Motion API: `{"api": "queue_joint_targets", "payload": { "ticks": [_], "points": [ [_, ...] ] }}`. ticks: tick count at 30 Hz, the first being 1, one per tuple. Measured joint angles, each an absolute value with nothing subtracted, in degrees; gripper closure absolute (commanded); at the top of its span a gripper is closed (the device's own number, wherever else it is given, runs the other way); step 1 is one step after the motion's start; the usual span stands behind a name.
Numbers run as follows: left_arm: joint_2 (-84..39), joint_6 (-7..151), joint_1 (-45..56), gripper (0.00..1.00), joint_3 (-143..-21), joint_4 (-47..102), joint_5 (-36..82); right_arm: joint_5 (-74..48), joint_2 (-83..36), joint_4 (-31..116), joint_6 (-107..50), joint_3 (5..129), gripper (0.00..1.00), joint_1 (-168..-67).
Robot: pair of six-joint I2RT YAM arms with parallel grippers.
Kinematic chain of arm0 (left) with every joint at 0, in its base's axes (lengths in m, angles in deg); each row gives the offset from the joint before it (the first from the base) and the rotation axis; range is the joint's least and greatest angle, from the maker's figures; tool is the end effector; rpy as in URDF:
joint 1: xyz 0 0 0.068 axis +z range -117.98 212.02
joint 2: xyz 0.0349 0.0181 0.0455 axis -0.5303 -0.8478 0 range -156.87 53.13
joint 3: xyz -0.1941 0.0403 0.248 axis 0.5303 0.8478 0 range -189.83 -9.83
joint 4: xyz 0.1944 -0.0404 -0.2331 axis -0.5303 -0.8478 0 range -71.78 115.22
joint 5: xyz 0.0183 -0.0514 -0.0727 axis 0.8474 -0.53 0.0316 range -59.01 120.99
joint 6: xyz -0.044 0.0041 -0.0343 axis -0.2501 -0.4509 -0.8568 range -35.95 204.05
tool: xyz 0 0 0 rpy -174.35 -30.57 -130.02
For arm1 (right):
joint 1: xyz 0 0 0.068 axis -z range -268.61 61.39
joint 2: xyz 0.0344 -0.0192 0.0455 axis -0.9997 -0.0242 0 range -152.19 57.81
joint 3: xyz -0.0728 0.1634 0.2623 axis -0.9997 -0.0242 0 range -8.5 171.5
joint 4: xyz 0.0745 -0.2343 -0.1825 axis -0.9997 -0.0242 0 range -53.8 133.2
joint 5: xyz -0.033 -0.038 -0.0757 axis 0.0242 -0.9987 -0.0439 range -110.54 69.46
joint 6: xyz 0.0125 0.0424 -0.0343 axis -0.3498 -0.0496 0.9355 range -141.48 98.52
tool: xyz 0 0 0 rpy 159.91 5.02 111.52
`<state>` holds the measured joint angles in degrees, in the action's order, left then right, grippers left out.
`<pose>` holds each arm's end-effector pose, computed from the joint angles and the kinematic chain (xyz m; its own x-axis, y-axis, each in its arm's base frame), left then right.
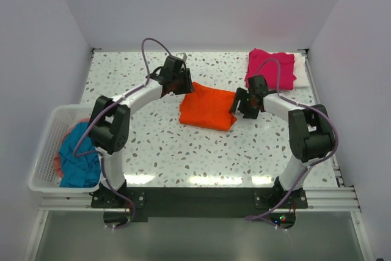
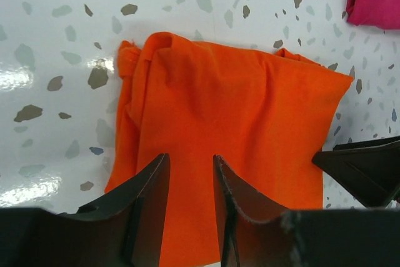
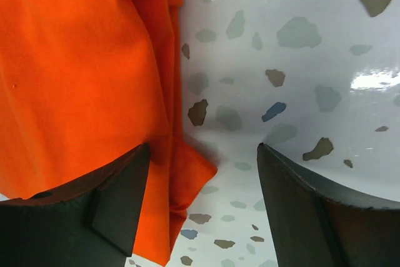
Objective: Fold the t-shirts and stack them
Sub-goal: Fold the tshirt
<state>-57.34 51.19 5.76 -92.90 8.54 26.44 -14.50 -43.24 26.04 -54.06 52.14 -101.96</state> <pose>0.4436 -0.2223 0.2443 -0.7912 -0.2128 -0.5734 0.0749 0.8968 -0.4361 0.3893 0.0965 0.1790 -0.8452 0.3498 -0.4040 0.2026 0.9093 0.3635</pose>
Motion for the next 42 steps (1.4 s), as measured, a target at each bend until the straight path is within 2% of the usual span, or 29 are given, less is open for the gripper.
{"api": "queue_joint_targets", "payload": {
  "ticks": [2,5,7,9,13,20,27,33,42],
  "points": [
    [-58.7,51.7,4.8,0.63,-94.1,8.6,26.5,-14.5,-43.2,26.2,-54.3,51.8,0.28,-102.9],
    [-61.8,52.0,4.6,0.63,-96.3,9.3,26.5,-14.6,-43.2,27.2,-54.5,51.8,0.34,-103.9],
    [-64.1,52.1,4.9,0.65,-98.0,9.5,26.5,-15.0,-43.2,27.3,-54.5,51.9,0.48,-104.1],
    [-66.4,52.1,5.0,0.65,-99.9,9.9,26.3,-15.9,-42.8,27.2,-54.9,52.0,0.55,-104.1],
    [-69.2,52.1,5.1,0.65,-101.9,10.8,25.5,-17.9,-40.2,25.7,-55.0,52.9,0.59,-104.2],
    [-72.4,51.7,5.1,0.65,-106.9,11.0,25.3,-18.0,-39.7,25.4,-54.9,60.8,0.62,-106.7],
    [-74.3,50.1,5.9,0.71,-108.5,11.0,26.0,-15.6,-50.4,27.7,-55.1,70.4,0.66,-108.2],
    [-77.0,48.3,7.7,0.75,-108.4,10.1,27.7,-13.2,-59.0,27.8,-56.0,71.1,0.67,-105.9],
    [-77.1,47.1,8.5,0.73,-107.5,11.1,27.6,-4.4,-59.5,31.5,-59.1,69.1,0.66,-98.7]
  ]
}}
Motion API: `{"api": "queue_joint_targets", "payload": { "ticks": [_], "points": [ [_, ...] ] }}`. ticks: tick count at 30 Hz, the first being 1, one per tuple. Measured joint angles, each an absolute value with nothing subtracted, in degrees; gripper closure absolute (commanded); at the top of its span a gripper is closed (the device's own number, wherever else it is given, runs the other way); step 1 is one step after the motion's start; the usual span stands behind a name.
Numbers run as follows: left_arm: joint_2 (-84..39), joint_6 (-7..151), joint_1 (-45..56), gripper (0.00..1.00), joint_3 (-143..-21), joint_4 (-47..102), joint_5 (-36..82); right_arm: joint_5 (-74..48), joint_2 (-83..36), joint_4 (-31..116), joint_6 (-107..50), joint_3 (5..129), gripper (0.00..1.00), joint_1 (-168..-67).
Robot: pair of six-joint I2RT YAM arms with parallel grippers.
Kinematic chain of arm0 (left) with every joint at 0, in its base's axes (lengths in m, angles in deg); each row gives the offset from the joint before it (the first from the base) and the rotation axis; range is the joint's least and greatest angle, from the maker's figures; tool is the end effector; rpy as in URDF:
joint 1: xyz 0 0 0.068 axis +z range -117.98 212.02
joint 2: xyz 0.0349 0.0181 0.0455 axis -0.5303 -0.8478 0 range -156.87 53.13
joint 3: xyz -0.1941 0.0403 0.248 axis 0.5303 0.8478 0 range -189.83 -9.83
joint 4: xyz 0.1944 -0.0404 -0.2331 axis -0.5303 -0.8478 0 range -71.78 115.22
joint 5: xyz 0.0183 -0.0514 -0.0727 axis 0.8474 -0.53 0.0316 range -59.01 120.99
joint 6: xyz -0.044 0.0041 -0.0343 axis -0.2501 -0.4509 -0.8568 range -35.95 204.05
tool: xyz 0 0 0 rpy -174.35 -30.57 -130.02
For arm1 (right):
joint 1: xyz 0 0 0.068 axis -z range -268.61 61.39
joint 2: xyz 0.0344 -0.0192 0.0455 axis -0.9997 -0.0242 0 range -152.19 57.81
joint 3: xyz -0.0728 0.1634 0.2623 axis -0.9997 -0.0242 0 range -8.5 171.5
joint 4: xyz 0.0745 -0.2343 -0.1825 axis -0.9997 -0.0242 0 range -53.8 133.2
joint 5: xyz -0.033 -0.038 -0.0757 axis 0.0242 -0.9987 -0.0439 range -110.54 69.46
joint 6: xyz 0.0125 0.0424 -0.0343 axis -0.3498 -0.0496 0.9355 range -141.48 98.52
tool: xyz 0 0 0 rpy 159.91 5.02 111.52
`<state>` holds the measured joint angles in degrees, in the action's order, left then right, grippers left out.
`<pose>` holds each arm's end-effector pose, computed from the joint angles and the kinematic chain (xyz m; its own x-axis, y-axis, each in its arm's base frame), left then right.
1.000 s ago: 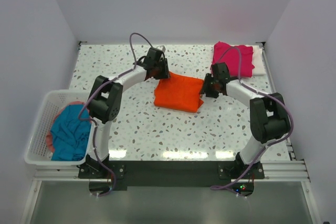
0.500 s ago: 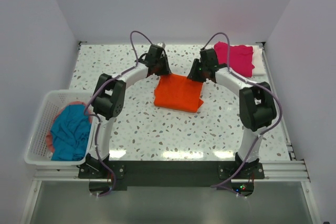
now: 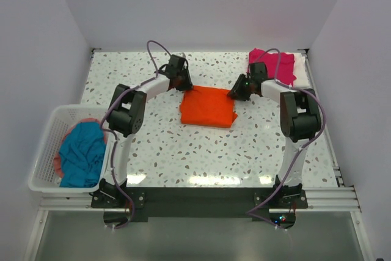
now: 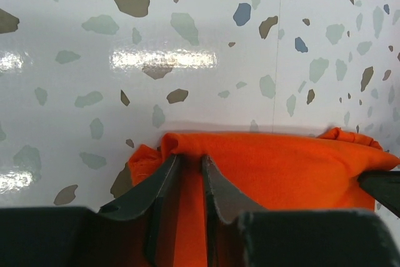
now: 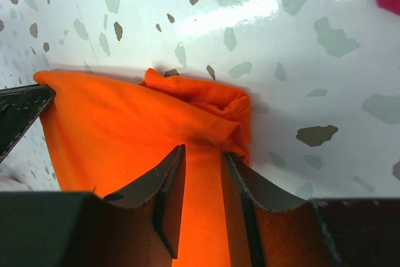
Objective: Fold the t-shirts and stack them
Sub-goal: Fold the tshirt, then neatly place the folded tshirt to the corner
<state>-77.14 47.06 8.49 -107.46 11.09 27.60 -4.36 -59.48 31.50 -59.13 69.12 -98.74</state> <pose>0.5270 -0.2320 0.1607 -0.7958 -0.3085 -0.5210 -0.0540 0.8932 -0.4465 0.4851 0.0975 0.1618 -0.8167 0.4501 -0.3612 0.2006 0.8083 0.5536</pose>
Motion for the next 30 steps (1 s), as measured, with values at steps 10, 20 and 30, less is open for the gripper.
{"api": "queue_joint_targets", "payload": {
  "ticks": [10,20,30],
  "points": [
    [-76.2,49.4,9.8,0.44,-107.5,11.1,25.4,-3.0,-53.7,29.3,-58.4,66.0,0.40,-95.9],
    [-71.3,53.0,10.4,0.32,-107.9,10.7,25.2,-3.9,-41.5,29.6,-56.4,55.1,0.31,-97.5],
    [-62.6,53.6,6.9,0.51,-102.6,11.0,27.0,-5.2,-44.3,30.1,-55.2,52.9,0.23,-101.7]
  ]
}}
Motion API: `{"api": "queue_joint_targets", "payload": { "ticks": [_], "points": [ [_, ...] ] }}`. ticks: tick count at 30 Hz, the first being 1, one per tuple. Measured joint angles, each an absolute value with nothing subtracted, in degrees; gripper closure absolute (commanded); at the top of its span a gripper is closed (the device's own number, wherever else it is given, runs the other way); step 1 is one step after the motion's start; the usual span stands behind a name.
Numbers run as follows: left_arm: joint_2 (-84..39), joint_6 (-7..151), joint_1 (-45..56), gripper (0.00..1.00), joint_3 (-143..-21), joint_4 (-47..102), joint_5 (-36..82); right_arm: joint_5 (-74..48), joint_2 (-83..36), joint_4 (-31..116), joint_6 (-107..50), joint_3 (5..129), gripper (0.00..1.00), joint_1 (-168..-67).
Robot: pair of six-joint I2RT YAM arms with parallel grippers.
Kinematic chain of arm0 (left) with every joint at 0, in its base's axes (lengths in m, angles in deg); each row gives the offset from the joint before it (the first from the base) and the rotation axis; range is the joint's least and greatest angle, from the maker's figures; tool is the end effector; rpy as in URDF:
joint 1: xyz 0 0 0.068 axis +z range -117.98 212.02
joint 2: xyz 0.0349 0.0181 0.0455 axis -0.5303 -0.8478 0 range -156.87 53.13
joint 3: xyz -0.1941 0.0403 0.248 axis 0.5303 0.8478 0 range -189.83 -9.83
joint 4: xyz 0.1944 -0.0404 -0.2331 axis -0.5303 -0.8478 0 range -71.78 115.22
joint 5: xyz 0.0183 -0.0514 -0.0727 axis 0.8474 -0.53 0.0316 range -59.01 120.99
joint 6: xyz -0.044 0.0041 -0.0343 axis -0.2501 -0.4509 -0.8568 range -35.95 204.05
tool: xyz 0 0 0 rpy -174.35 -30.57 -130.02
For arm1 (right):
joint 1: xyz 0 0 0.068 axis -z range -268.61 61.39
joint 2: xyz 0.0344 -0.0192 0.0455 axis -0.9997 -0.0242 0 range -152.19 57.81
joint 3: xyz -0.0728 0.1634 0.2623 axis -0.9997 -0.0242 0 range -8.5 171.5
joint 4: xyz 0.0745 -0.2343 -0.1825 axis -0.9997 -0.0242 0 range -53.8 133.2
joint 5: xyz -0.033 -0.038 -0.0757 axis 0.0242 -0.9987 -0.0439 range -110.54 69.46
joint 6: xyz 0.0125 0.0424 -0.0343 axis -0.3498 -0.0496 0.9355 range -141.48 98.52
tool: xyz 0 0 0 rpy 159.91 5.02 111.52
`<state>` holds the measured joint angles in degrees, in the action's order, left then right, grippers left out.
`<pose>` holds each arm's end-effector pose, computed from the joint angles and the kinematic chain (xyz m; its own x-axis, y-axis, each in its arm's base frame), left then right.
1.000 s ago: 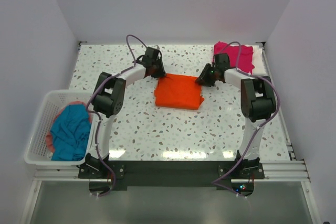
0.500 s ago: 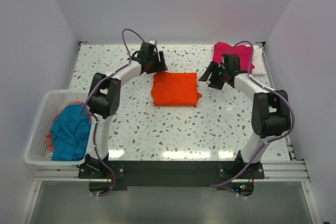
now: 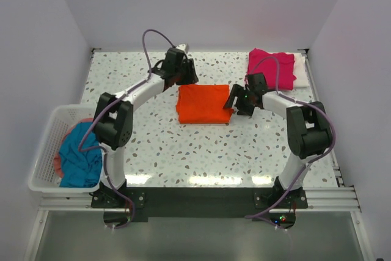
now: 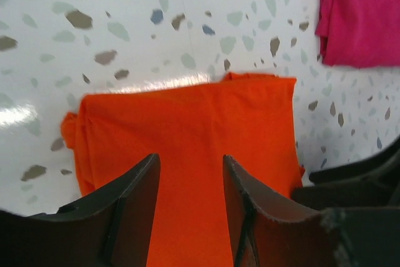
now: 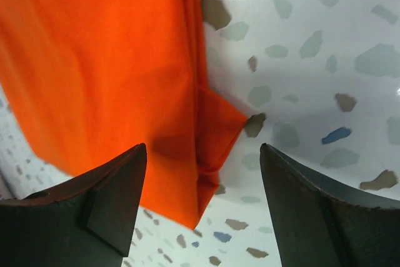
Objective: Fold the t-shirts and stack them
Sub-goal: Neatly place the folded tshirt to the corner
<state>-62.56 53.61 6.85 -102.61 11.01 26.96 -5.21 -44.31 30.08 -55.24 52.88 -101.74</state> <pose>0.4845 -0.2307 0.2662 -0.7117 -0.2240 -0.6659 0.1328 0.8878 -0.4406 0.3982 0.1033 0.1814 -0.8600 0.3498 -0.3716 0.1288 0.8534 0.5051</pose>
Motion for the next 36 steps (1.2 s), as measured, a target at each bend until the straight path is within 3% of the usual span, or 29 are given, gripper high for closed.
{"api": "queue_joint_targets", "payload": {
  "ticks": [9,18,22,25,26,27,36],
  "points": [
    [-61.8,53.2,-3.1,0.59,-92.5,10.5,27.2,-8.6,-52.1,29.5,-52.5,61.5,0.26,-101.8],
    [-62.0,53.1,-3.1,0.61,-90.6,11.0,27.2,-9.5,-52.8,32.5,-54.7,61.1,0.36,-107.3],
    [-62.5,53.0,-3.0,0.62,-90.3,11.2,27.1,-9.6,-53.7,33.9,-56.5,61.1,0.53,-108.7],
    [-62.5,52.9,-3.0,0.62,-90.1,11.2,27.2,-10.5,-54.7,33.7,-57.4,61.7,0.75,-109.0],
    [-62.5,52.9,-3.0,0.62,-90.1,11.2,27.3,-10.8,-54.9,33.4,-57.5,62.0,0.89,-109.1],
    [-62.5,52.9,-3.0,0.62,-90.1,11.0,27.7,-11.3,-55.1,33.1,-57.3,62.3,0.97,-109.1],
    [-56.6,53.7,-2.7,0.60,-97.8,3.8,31.7,-20.7,-55.5,22.9,-51.5,68.4,1.00,-110.1]
  ]
}}
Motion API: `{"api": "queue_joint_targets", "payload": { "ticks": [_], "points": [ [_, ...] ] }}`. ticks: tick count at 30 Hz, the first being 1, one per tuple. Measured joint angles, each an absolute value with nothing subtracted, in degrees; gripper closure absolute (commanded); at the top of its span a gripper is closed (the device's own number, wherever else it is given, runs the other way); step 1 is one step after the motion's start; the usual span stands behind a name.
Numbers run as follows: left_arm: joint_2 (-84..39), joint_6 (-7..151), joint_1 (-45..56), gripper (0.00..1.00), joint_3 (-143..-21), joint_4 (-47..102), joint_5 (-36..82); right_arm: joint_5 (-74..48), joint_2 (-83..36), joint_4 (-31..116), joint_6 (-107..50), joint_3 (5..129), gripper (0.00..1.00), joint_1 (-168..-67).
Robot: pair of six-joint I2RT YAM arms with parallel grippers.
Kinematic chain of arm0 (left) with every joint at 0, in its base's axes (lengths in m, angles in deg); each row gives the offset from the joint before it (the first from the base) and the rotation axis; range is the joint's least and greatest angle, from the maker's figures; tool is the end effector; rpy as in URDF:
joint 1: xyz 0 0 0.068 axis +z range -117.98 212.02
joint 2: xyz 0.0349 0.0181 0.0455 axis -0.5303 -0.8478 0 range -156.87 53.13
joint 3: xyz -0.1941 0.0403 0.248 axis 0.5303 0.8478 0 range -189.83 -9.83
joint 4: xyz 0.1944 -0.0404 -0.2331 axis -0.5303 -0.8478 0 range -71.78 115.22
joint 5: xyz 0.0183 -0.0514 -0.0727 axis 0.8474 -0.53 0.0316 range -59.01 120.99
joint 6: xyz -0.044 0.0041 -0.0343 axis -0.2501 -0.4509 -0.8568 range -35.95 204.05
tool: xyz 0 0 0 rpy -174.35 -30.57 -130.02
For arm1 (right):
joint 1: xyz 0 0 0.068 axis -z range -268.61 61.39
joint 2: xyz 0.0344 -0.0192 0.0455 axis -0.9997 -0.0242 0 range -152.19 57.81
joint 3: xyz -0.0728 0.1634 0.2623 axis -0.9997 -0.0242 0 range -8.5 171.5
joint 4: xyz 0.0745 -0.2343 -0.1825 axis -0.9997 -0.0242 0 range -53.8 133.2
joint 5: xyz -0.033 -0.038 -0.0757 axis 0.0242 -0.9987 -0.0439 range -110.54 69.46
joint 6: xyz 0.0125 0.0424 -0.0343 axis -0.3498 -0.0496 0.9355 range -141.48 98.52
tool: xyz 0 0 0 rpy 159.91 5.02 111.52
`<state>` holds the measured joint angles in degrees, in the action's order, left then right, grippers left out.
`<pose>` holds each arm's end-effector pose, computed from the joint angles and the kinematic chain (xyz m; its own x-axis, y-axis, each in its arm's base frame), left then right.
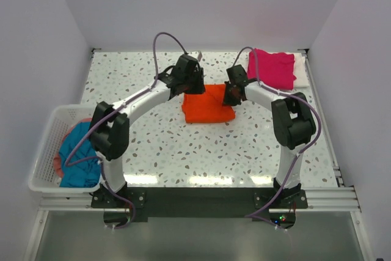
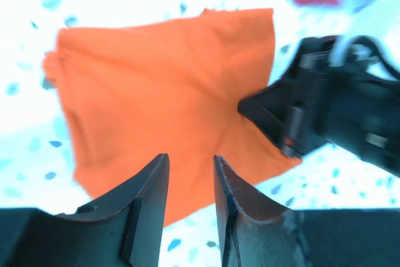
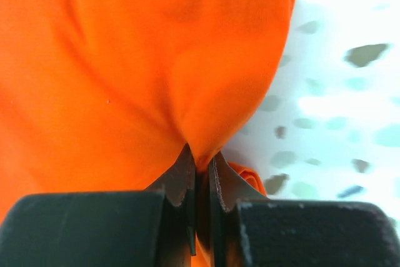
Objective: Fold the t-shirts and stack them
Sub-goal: Neatly place the folded tshirt to the corner
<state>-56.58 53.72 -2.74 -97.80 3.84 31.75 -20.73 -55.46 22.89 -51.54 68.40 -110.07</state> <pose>0.4113 -0.2849 0.2757 -0.7687 -0.0812 -0.6345 0.2017 0.9106 -0.3608 0.4423 0.1737 0.1791 -0.8555 0.2020 -0.4767 0.0745 0.9592 0.2726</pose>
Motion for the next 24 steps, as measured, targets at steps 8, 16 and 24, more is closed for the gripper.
{"api": "queue_joint_targets", "payload": {
  "ticks": [8,16,24],
  "points": [
    [-41.6,55.8,-1.1,0.60,-96.1,1.8,33.3,-33.4,-56.7,11.1,-43.7,79.5,1.00,-110.0],
    [-34.0,58.4,0.5,0.60,-85.0,-0.3,33.3,-45.4,-61.7,5.4,-34.8,93.5,1.00,-109.9],
    [-31.4,60.7,3.2,0.60,-80.3,-1.5,32.7,-53.9,-67.6,4.8,-23.2,103.4,1.00,-109.7]
  ]
}}
